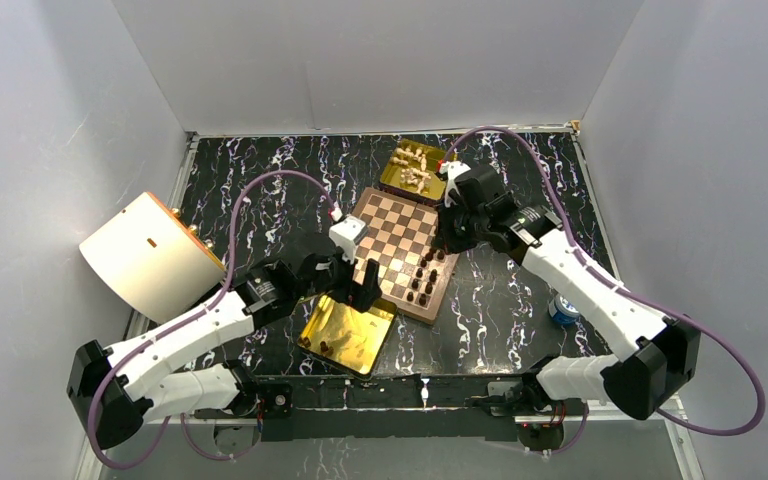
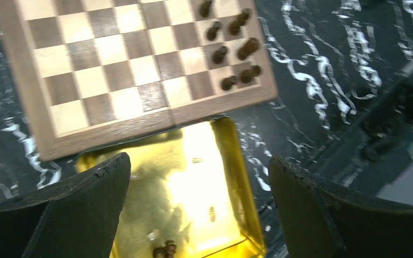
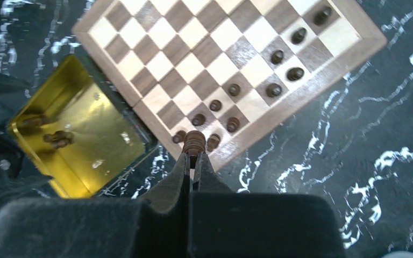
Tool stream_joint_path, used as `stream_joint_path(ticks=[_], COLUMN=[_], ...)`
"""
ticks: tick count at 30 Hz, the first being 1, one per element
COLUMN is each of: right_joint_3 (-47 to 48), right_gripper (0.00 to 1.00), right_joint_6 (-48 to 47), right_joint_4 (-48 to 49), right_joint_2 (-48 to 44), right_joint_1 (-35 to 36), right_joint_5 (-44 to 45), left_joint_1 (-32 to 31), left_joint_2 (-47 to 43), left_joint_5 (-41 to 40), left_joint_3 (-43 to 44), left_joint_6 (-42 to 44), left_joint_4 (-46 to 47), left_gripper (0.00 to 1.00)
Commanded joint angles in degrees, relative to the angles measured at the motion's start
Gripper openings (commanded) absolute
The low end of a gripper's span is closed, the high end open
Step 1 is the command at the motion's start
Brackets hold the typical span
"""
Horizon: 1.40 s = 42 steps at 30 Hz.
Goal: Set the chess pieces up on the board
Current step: Place the chess piece on the chessboard.
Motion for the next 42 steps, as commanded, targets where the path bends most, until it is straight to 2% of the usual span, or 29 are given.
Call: stream_joint_path(ticks=[1, 10, 25, 42], right_joint_3=[3.4, 4.5, 2.8, -3.5], right_gripper=[0.0, 0.0, 0.0, 0.0], right_joint_6=[1.2, 3.0, 3.5, 2.4], right_joint_4=[-4.1, -4.7, 0.9, 7.4], right_joint_2=[1.9, 6.9, 13.5, 13.8], right_joint_1=[0.2, 0.2, 0.2, 0.2], right_joint_5=[8.9, 12.7, 16.6, 17.2], left_joint_1=[2.1, 15.9, 16.1, 16.1], left_joint_2=[1.5, -2.1, -12.7, -13.1], left_joint_5=[-9.1, -3.1, -1.5, -1.1], left_joint_3=[5.4, 3.7, -5.4, -5.3], left_joint_6=[2.5, 3.1, 11.6, 13.4], left_joint_4=[-7.1, -7.3, -2.5, -2.6], left_gripper=[0.96, 0.97, 0.95, 0.94])
